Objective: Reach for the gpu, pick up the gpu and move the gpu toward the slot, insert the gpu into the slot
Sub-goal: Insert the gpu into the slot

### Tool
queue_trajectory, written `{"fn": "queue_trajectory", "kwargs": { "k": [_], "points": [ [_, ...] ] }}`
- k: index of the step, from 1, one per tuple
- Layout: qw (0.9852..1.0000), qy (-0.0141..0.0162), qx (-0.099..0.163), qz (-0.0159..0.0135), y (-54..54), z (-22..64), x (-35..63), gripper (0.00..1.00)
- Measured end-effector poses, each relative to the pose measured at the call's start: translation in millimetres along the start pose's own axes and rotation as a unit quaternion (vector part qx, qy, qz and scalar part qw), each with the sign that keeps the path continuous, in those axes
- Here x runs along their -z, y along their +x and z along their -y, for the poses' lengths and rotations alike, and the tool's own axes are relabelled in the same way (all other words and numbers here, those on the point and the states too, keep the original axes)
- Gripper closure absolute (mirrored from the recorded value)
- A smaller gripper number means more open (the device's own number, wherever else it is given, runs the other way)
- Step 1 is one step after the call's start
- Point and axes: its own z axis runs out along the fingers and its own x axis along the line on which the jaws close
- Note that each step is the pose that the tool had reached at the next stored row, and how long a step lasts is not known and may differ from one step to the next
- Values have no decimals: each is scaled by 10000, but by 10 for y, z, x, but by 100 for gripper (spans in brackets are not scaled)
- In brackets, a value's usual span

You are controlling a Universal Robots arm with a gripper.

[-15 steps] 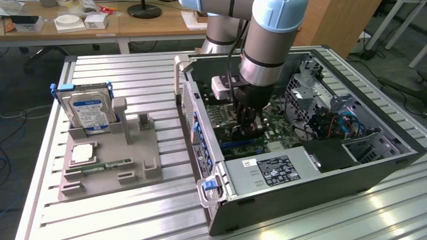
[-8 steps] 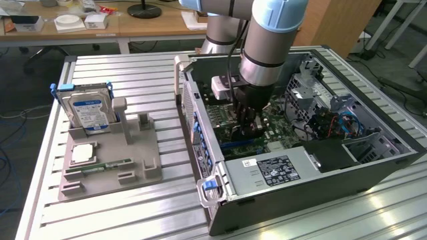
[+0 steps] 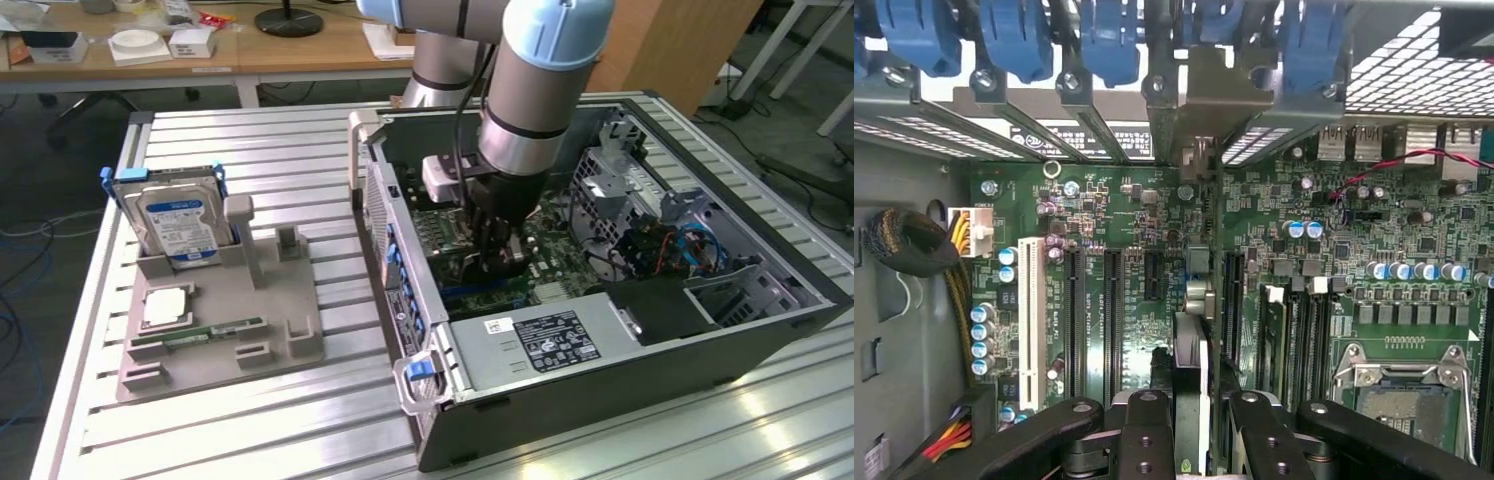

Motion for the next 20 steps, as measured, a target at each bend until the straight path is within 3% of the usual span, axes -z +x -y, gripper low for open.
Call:
{"fn": "queue_trajectory", "kwargs": {
  "k": [4, 8, 20],
  "points": [
    [10000, 1, 0, 2, -1, 0, -4, 73],
    [10000, 1, 0, 3, -1, 1, 67, 73],
    [10000, 1, -23, 2, 17, 1, 67, 73]
  ]
}}
